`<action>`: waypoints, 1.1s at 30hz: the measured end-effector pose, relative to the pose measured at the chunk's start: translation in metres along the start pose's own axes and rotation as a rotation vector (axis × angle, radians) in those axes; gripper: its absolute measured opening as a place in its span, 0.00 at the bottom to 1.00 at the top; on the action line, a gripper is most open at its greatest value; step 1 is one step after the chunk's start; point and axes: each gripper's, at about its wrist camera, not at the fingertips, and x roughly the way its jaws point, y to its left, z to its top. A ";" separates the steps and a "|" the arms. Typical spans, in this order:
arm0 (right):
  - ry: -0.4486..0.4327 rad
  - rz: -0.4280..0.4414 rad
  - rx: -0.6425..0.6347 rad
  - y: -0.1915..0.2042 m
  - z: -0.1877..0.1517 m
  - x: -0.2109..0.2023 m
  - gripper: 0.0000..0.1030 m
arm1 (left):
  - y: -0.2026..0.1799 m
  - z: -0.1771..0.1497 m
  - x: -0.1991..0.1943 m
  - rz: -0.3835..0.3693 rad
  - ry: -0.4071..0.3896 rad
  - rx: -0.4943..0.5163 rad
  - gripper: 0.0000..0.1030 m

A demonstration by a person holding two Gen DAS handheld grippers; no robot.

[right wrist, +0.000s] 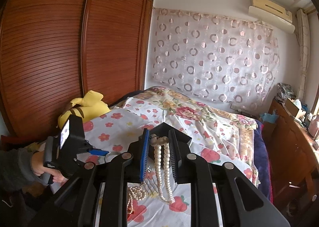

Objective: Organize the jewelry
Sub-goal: 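Carry the pearl necklace to the box with the right tool while the left tool places the silver bangle inside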

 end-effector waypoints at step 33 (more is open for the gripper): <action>-0.007 -0.056 -0.025 -0.038 0.064 0.067 0.21 | 0.013 0.107 0.083 0.020 -0.037 -0.053 0.58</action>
